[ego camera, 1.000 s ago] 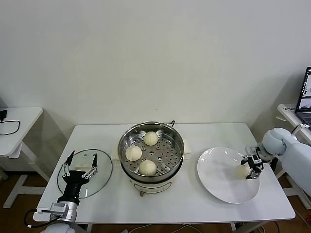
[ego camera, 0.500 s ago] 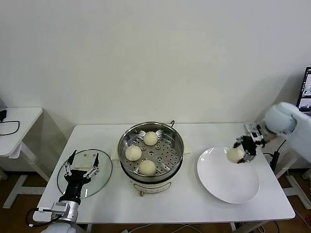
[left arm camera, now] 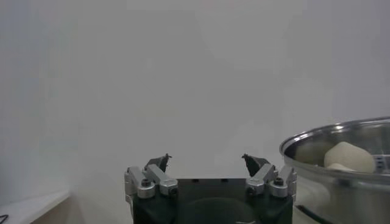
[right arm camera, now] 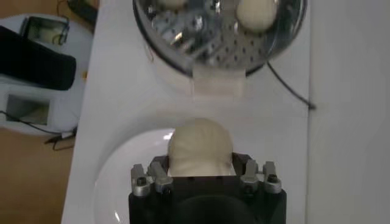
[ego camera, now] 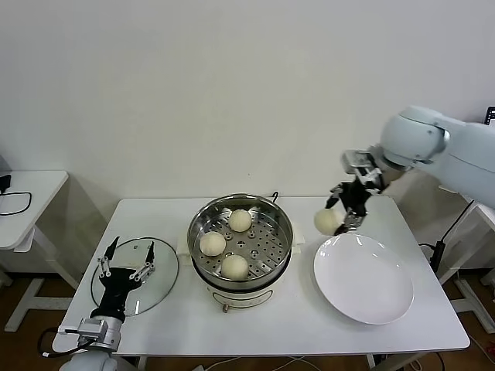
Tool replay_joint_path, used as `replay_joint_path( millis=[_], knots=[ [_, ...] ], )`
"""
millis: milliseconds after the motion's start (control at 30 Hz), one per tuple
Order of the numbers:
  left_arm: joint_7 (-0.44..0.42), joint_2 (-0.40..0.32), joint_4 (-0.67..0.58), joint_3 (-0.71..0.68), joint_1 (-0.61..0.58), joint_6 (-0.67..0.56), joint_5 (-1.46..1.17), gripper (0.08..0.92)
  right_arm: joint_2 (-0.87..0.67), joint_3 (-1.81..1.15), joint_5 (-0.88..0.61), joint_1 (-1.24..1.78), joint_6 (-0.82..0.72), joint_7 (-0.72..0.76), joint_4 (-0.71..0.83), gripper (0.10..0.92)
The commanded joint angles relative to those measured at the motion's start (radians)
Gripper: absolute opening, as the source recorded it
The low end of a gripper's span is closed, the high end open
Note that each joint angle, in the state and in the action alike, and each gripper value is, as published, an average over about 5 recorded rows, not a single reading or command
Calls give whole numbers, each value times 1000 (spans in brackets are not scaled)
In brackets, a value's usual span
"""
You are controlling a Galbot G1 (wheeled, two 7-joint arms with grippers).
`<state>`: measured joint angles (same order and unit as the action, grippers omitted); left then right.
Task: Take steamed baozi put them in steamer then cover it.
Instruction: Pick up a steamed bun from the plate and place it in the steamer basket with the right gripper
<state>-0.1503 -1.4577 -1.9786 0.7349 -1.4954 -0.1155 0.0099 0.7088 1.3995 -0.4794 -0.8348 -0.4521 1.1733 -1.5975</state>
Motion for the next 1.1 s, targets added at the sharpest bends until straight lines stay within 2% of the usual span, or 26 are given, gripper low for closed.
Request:
replay_joint_path(
  millis=[33,533,1100],
  knots=[
    [-3,5,9,12,7,2,-9,823,256,126,-146,-92,-83,-52,32,696],
    [-21,16,52,46,28,3,-27,823,527,73,-89,94,-88,-61,257,696],
    [-33,19,63,69,30,-1,-41,823,549,71,13,210,-84,-53,322,696]
  ],
)
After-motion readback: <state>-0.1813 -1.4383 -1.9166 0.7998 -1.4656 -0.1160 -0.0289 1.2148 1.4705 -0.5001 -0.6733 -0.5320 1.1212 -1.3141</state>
